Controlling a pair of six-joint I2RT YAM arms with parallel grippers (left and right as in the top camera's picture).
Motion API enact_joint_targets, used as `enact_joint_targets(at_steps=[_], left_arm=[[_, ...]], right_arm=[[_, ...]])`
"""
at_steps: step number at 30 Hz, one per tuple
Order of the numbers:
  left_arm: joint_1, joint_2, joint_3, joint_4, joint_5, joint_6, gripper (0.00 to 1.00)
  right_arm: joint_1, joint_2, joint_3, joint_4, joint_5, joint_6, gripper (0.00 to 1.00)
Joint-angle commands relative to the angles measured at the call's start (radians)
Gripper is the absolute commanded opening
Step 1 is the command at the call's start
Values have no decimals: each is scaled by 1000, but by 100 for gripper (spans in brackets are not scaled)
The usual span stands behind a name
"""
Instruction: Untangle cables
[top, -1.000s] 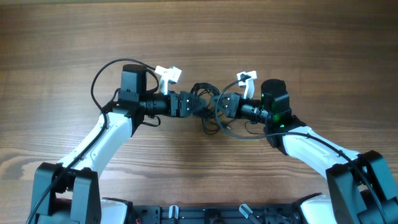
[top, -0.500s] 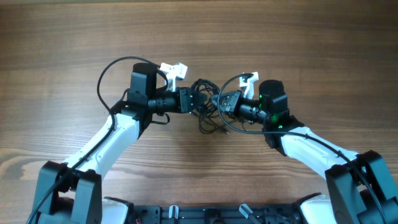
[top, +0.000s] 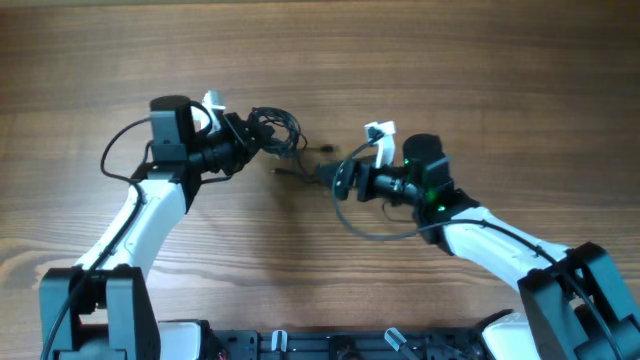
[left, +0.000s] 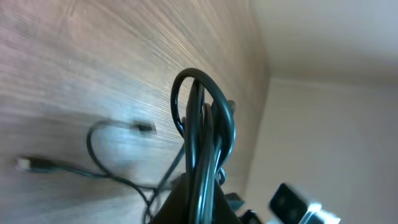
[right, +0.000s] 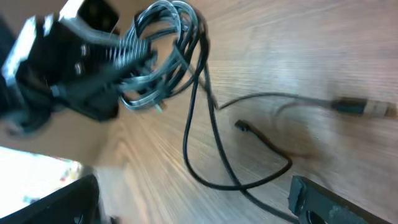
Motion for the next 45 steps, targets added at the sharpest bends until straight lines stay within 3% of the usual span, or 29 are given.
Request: enact_joint_targets(at_steps=[1,5,9,10,11,14,15,22,24,29,35,36,37,38,40,45], left_arm=[[-6,5,5,2,169,-119,4],[-18,4,5,1,230,-203,4],[-18,4,5,1,351,-202,4],[-17,5,5,1,388,-192,4],[-17,5,5,4,431,-129,4],[-17,4,5,4,504,24,4],[-17,5,5,3,519,105,4],[-11,5,5,-40,508,535,4],[-11,5,5,-117,409,630,4],[-11,5,5,-308,42,663,4],[-11,5,5,-307,19,662,4],[-11,5,5,-304,10,662,4],[-11,5,5,-304,-2,662,4],[-11,5,5,-304,-14,662,4],[-11,5,5,-304,-30,662,4],[-11,5,5,-304,-29,662,4]], right_arm=[[80,9,12,16,195,-235,100],[176,10,12,53,373,-315,99],[197,14,12,55,548,-312,89],[197,14,12,60,570,-312,75],[197,14,12,68,568,-308,45],[197,14,12,69,568,-309,9],[194,14,12,65,568,-307,4],[137,12,12,-22,568,-283,4],[113,-3,12,-36,557,-283,4],[42,-89,12,-34,475,-282,4],[30,-123,12,-36,341,-263,8],[30,-123,12,-37,342,-235,10],[30,-123,12,-38,342,-204,20],[30,-123,12,-37,342,-167,39],[30,-123,12,-37,341,-101,53],[30,-123,12,-30,226,-24,56]])
